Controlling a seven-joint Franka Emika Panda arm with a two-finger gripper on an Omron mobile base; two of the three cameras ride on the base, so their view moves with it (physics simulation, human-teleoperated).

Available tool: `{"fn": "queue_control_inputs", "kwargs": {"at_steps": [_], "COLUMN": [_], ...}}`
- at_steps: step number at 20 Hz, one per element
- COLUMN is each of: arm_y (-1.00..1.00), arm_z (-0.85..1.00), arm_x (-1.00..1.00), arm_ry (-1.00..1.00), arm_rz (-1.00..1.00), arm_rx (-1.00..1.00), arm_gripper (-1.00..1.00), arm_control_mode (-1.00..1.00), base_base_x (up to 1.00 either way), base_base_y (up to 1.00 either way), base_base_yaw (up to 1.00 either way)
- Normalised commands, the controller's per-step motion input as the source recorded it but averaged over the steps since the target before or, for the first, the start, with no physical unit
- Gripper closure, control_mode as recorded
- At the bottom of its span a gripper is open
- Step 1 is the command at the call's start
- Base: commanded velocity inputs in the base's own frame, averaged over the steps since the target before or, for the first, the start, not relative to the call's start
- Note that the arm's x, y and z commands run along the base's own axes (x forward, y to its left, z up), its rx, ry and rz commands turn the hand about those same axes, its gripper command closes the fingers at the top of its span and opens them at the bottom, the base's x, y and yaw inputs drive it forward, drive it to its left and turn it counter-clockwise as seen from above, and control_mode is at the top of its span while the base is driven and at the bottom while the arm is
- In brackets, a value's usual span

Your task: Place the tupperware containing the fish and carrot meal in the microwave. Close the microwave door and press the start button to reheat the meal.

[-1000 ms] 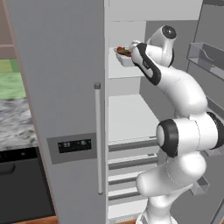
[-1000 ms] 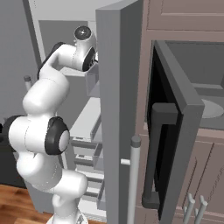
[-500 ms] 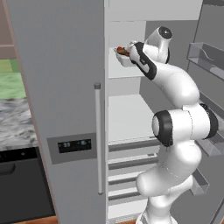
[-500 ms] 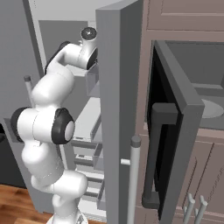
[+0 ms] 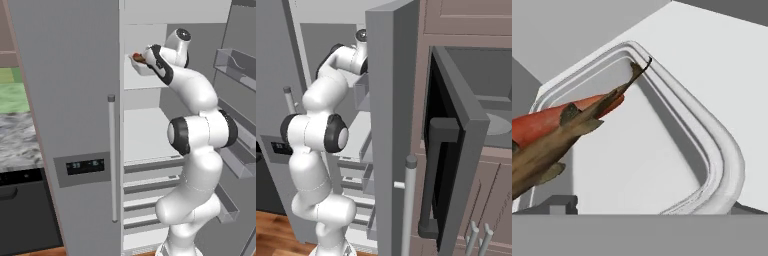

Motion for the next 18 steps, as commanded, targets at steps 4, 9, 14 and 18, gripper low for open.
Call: {"fn": "queue_control_inputs", "kwargs": {"at_steps": [4, 9, 14, 18], "arm_y": [0.0, 0.0, 0.0, 0.0], "arm_z": [-0.22, -0.3, -0.1, 0.0], "arm_x": [0.3, 0.25, 0.04, 0.0], "arm_ry": [0.03, 0.03, 0.0, 0.0], "arm_rz": [0.0, 0.0, 0.0, 0.0], "arm_rx": [0.0, 0.0, 0.0, 0.0], "arm_gripper": [-1.0, 1.0, 1.0, 1.0], "arm_control_mode": [-1.0, -1.0, -1.0, -1.0], "base_base_x": [0.0, 0.0, 0.0, 0.0], "base_base_y": [0.0, 0.0, 0.0, 0.0], "base_base_yaw": [0.0, 0.0, 0.0, 0.0]}}
